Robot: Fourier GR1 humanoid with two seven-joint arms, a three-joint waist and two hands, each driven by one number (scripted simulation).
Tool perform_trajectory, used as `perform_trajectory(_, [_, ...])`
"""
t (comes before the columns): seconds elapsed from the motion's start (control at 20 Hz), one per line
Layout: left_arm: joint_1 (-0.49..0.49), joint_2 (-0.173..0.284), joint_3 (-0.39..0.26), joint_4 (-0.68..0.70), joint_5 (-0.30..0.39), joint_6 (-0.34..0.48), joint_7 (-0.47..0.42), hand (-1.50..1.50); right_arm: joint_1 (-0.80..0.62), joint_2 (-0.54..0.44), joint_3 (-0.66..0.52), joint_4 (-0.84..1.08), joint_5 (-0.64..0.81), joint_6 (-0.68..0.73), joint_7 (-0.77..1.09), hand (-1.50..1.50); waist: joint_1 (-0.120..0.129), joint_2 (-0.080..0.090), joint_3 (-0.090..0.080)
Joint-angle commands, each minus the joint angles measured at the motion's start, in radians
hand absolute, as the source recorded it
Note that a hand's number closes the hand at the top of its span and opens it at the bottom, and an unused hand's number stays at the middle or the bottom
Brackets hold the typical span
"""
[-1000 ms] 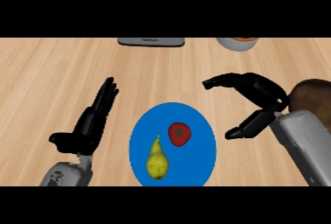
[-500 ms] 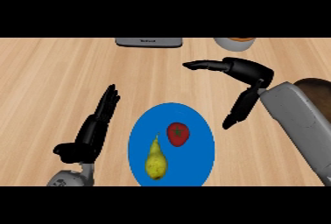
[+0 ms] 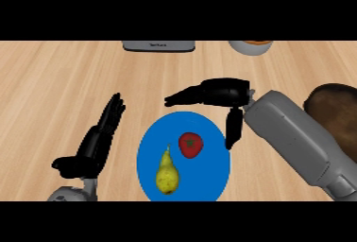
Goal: Pick the tomato from the plate and place it in the pan
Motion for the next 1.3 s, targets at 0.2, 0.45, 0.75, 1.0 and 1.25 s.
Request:
perform_trajectory(0.2, [-0.012, -0.003, 0.013, -0.065, -0.004, 0.005, 0.072, 0.00, 0.026, 0.055, 0.134, 0.020, 0.247, -0.056, 0.002, -1.50, -0.013, -0.002, 0.000])
perform_trajectory(0.45, [0.034, -0.061, -0.007, 0.010, -0.054, 0.017, -0.033, 0.00, 0.059, 0.093, 0.073, 0.101, 0.334, -0.083, -0.060, -1.50, -0.014, -0.001, 0.000])
perform_trajectory(0.75, [0.049, -0.044, 0.032, 0.022, -0.045, -0.038, -0.047, 0.00, 0.108, 0.154, 0.023, 0.065, 0.427, -0.032, -0.019, -1.50, -0.016, -0.002, 0.000])
perform_trajectory(1.0, [0.065, -0.056, 0.015, -0.054, -0.056, -0.036, 0.028, 0.00, 0.104, 0.226, -0.043, 0.146, 0.457, -0.055, -0.027, -1.50, -0.014, -0.002, 0.000])
perform_trajectory(1.25, [0.034, -0.089, 0.011, 0.001, -0.098, -0.027, 0.002, 0.00, 0.087, 0.265, -0.082, 0.246, 0.527, -0.098, -0.092, -1.50, -0.013, 0.000, 0.000])
